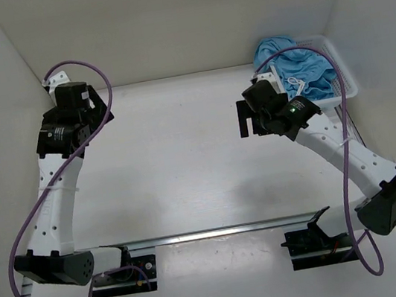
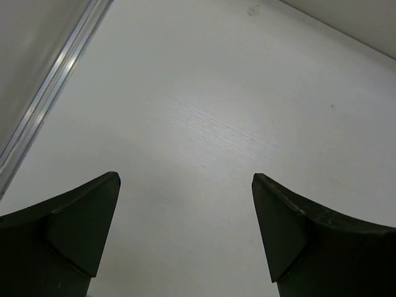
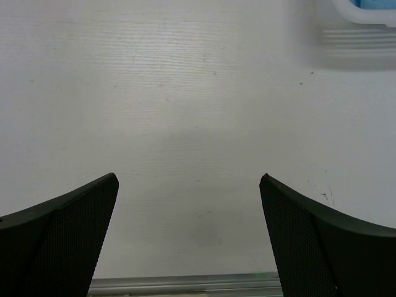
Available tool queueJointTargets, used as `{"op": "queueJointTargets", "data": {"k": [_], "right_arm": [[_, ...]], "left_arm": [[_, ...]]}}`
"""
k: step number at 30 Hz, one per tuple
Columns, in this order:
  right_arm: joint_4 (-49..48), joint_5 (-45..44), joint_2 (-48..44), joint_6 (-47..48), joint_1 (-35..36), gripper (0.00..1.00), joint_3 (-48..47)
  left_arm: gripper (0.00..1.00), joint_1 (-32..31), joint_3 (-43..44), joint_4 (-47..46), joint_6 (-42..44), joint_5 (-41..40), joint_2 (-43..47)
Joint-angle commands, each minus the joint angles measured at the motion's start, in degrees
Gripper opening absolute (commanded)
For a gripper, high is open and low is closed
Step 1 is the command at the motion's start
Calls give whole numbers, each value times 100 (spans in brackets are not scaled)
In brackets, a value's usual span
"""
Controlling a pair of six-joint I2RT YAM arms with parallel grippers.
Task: Fold and stack the shorts
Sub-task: Grab the shorts from the pile
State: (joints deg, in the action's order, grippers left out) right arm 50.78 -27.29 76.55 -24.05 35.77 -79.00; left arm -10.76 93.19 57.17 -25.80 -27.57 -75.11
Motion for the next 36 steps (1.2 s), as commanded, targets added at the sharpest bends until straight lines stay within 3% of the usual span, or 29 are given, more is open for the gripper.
{"op": "queueJointTargets", "data": {"k": [1, 9, 12, 16, 19, 22, 25, 32, 36], "right_arm": [[-130, -461, -255, -204, 18, 100, -36], [37, -1068, -308, -310, -148, 100, -343], [-147, -658, -308, 48, -754, 100, -563], [-516, 493, 87, 384, -2492, 100, -1037], [-605, 1356, 815, 278, -3607, 100, -1606], [-543, 1718, 1852, 278, -4076, 100, -2414], [-429, 1823, 2933, 278, -4376, 100, -3093], [-130, 2227, 5526, 86, -4763, 100, -5823], [-322, 2377, 6528, -266, -4869, 100, -6487]], "left_arm": [[100, -13, -20, -136, 330, 674, 471], [100, -13, 244, -136, 620, 1008, 787], [100, -13, 165, -303, 971, 1210, 954], [100, 65, 165, -303, 849, 1341, 867], [100, 136, 226, -303, 735, 2106, 621], [100, 136, 157, -303, 664, 2483, 279], [100, 136, 25, -303, 603, 2590, -12], [100, 136, -29, -303, 488, 2590, -600], [100, 83, -29, -303, 488, 2485, -1092]]}}
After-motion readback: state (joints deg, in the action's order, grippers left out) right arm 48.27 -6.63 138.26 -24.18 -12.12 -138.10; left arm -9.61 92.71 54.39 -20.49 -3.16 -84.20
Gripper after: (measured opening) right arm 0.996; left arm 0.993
